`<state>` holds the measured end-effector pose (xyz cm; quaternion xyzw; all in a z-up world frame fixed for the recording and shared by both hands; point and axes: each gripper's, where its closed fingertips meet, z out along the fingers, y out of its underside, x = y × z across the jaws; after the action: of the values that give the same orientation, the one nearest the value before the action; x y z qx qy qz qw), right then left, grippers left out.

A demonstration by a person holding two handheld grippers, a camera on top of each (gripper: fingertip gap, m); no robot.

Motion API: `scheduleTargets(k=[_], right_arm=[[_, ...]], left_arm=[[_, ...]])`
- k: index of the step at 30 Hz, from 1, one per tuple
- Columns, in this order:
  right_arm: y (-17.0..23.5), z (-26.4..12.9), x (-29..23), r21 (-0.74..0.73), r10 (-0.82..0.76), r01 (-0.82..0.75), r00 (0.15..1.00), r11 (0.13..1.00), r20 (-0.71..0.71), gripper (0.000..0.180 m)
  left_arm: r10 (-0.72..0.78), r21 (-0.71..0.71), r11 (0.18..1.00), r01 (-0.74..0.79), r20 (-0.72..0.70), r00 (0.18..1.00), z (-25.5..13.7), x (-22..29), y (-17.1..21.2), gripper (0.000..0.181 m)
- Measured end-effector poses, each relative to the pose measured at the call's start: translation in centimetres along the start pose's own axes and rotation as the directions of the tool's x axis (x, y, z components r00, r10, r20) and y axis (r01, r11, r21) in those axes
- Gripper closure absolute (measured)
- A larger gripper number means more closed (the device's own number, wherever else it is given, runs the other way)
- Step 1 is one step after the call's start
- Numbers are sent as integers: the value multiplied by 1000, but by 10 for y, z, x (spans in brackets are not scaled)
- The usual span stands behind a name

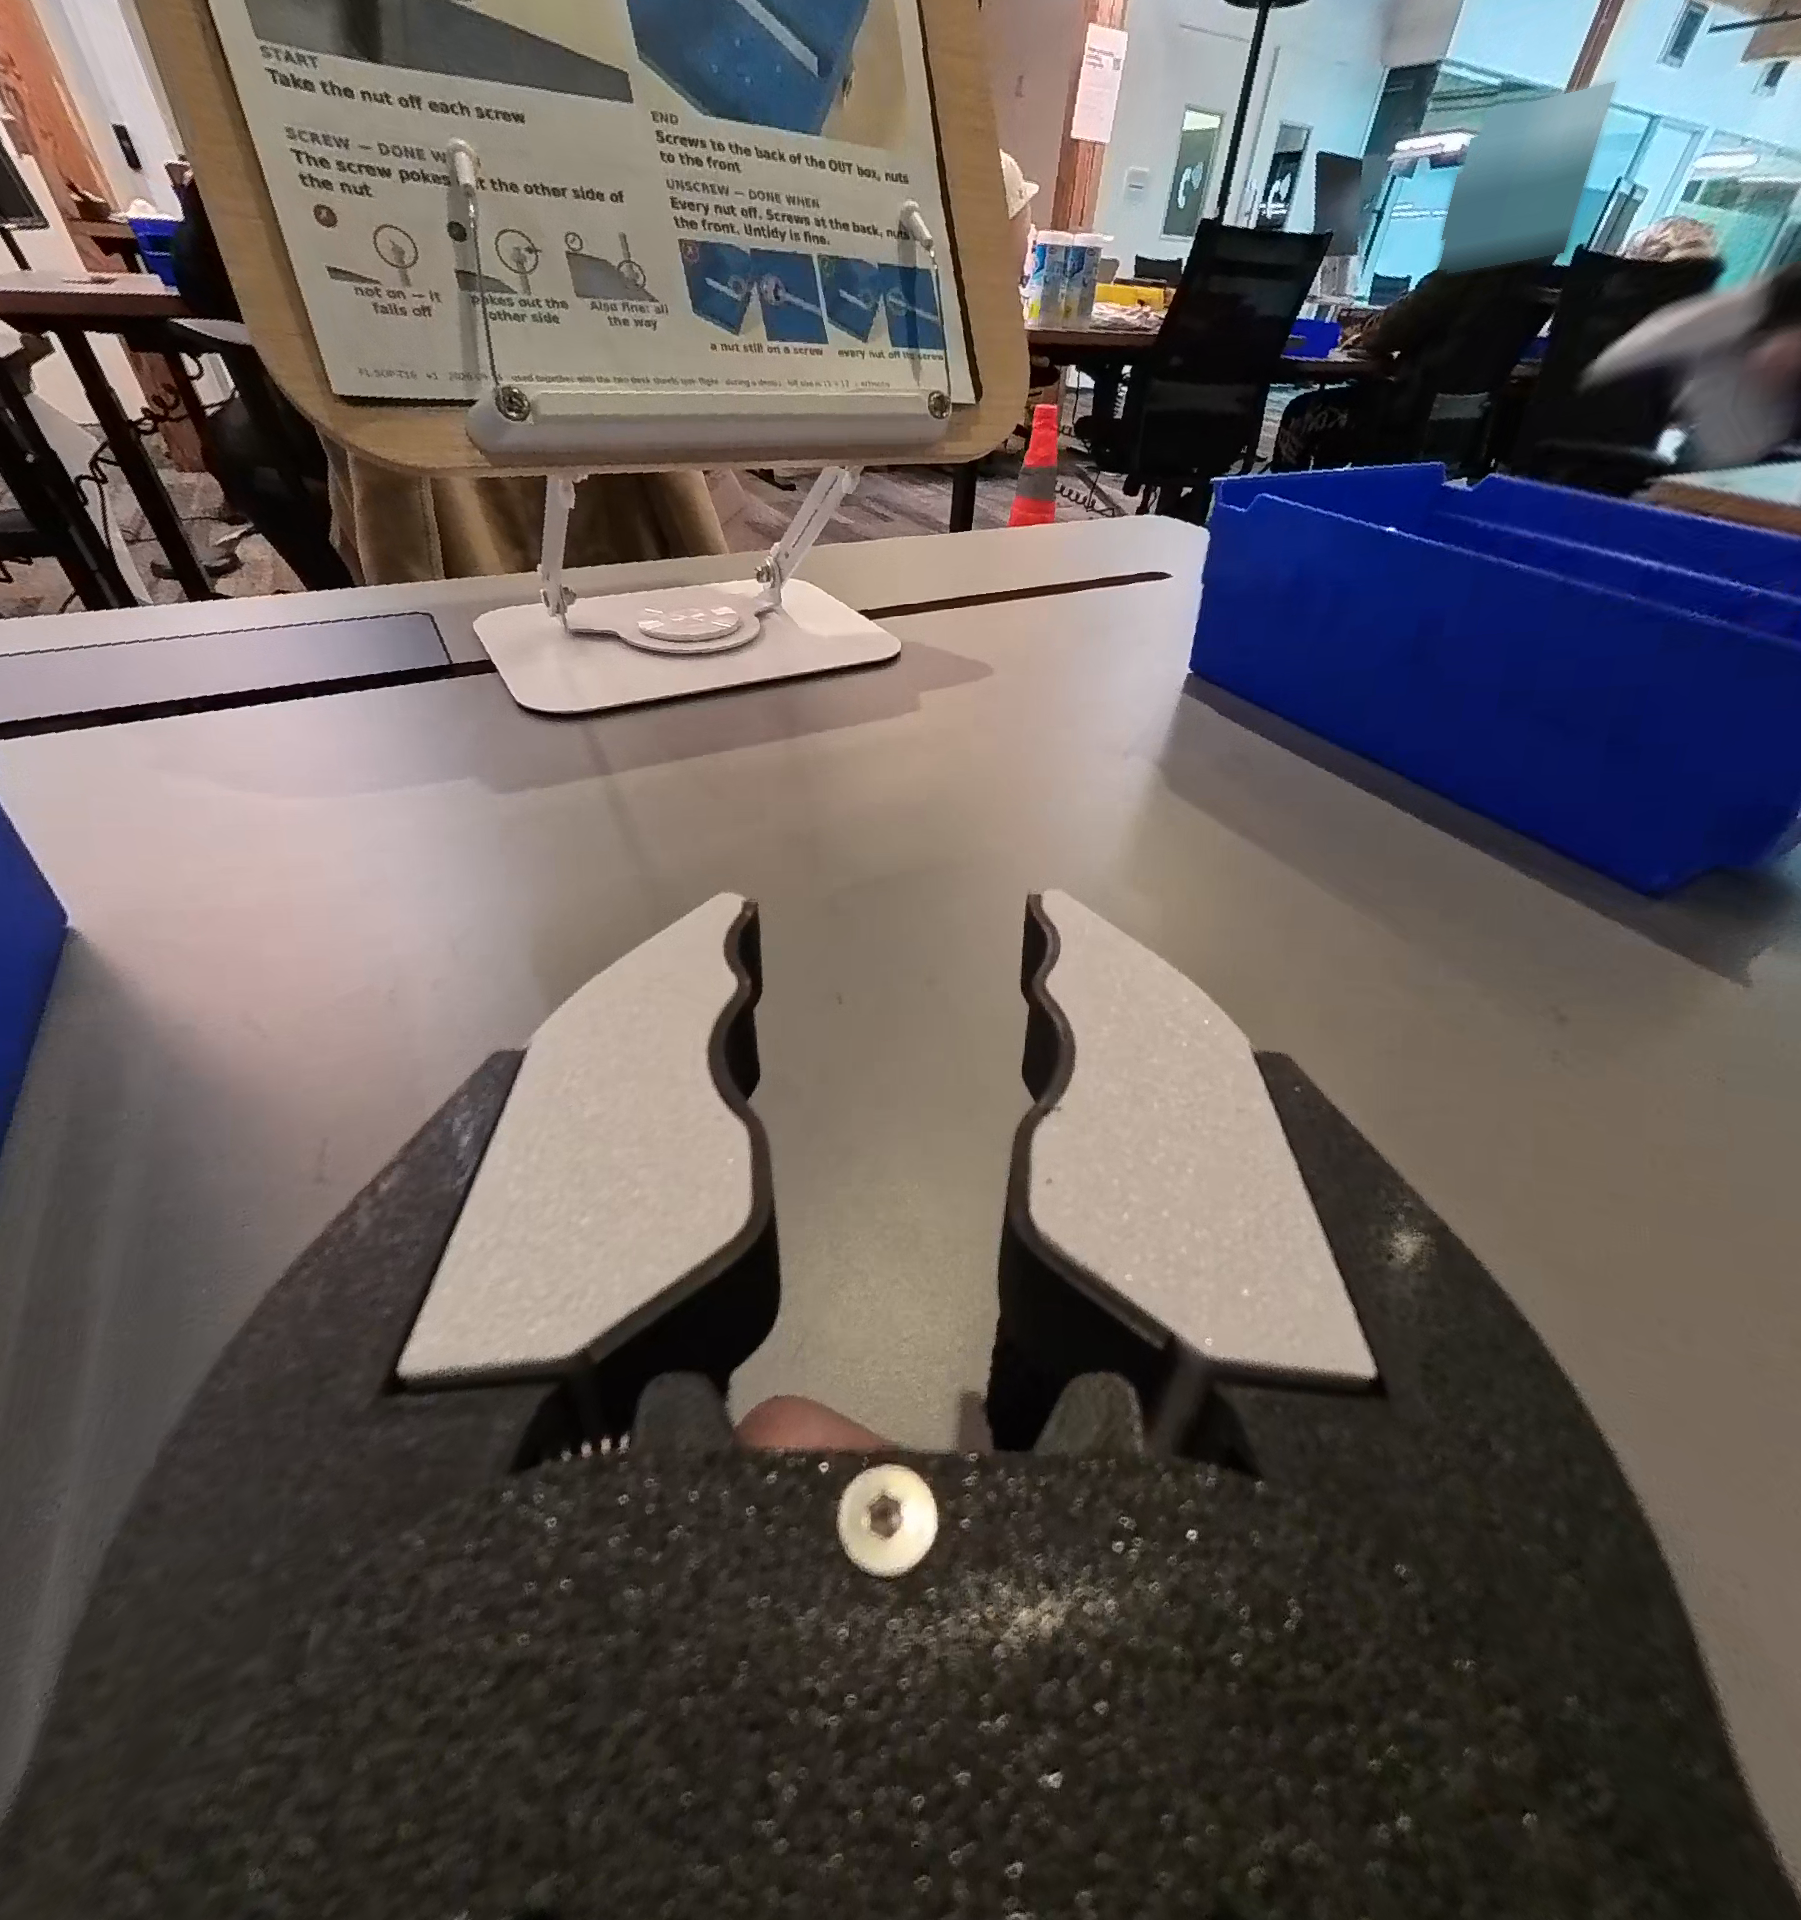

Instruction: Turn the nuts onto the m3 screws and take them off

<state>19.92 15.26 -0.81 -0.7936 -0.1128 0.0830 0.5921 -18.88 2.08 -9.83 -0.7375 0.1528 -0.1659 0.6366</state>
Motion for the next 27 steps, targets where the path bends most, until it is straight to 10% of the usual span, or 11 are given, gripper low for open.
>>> scheduleTargets(k=[4, 12, 27], right_arm=[[-27, -69, -101, 248, -37, 17, 997, 969, 74, 155], [91, -45, -268, 123, -43, 11, 965, 992, 258, 146], [120, -27, -291, 36, -63, 54, 943, 998, 326, 145]], left_arm=[[2, -13, 1000, -2, 37, 999, 2, -4, 2, 133], [-195, -105, 973, 206, 107, 975, 3, -16, 16, 139], [-152, -204, 970, 135, -70, 986, -7, 21, 14, 138]])
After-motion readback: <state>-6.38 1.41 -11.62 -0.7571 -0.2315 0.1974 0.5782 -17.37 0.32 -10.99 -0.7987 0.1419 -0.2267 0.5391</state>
